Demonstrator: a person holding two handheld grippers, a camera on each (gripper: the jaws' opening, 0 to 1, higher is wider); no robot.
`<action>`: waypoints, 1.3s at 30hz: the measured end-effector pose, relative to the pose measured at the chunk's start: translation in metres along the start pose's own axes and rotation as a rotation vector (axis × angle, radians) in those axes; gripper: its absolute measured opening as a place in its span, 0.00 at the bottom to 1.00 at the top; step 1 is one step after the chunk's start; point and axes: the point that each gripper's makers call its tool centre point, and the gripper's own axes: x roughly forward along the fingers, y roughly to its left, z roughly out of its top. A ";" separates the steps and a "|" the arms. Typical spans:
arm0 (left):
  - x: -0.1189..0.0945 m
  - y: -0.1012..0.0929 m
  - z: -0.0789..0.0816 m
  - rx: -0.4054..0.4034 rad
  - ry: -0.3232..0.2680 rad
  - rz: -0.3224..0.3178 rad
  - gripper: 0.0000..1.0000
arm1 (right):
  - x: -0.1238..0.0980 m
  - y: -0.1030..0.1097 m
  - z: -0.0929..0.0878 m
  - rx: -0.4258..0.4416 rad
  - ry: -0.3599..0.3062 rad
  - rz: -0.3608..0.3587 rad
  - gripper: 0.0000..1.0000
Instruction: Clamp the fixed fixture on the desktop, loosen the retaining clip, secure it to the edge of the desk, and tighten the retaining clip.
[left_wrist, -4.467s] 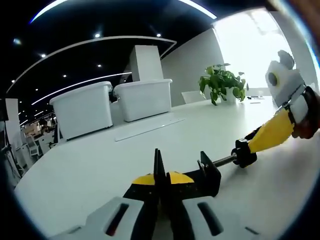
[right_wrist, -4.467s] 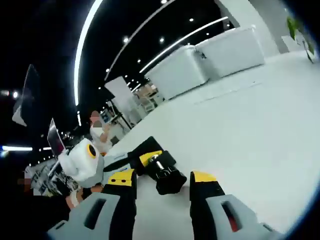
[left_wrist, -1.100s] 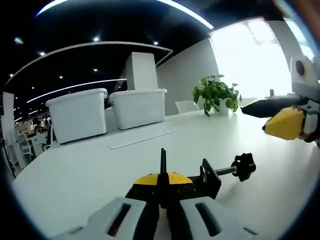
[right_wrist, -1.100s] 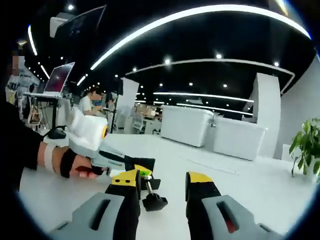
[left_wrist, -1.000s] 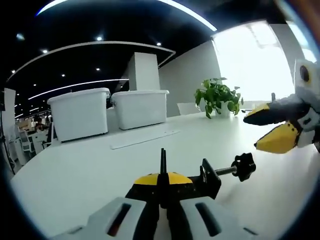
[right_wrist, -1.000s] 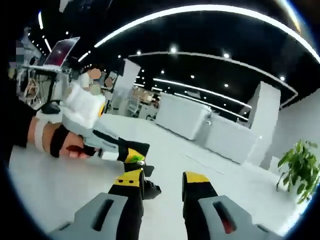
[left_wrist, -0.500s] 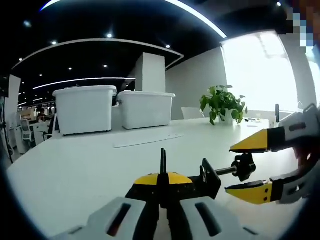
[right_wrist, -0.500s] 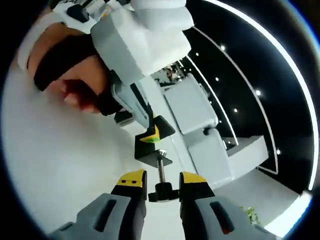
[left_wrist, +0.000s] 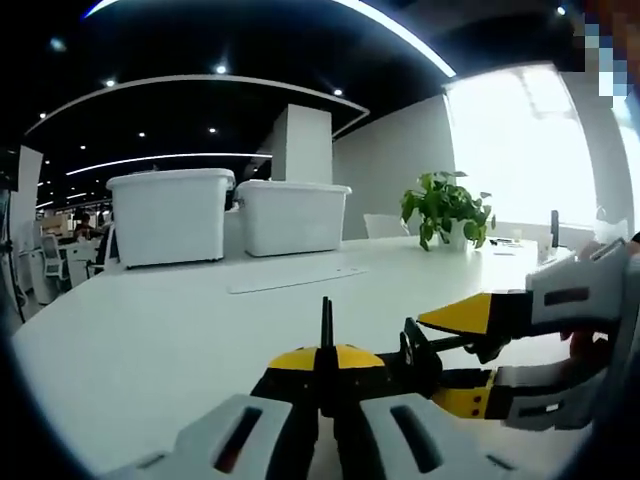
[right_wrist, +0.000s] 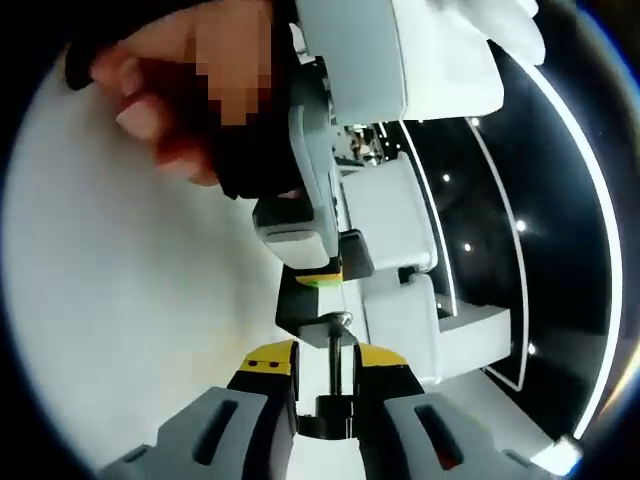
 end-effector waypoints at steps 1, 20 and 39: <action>0.000 0.002 0.000 -0.005 0.003 0.007 0.02 | 0.000 0.000 0.001 -0.008 -0.005 0.000 0.17; -0.004 0.012 0.000 -0.055 0.000 0.061 0.06 | 0.005 -0.012 0.008 -0.099 -0.052 0.033 0.02; -0.006 -0.002 0.018 -0.022 -0.079 0.018 0.19 | 0.016 -0.020 -0.014 -0.006 -0.046 0.046 0.02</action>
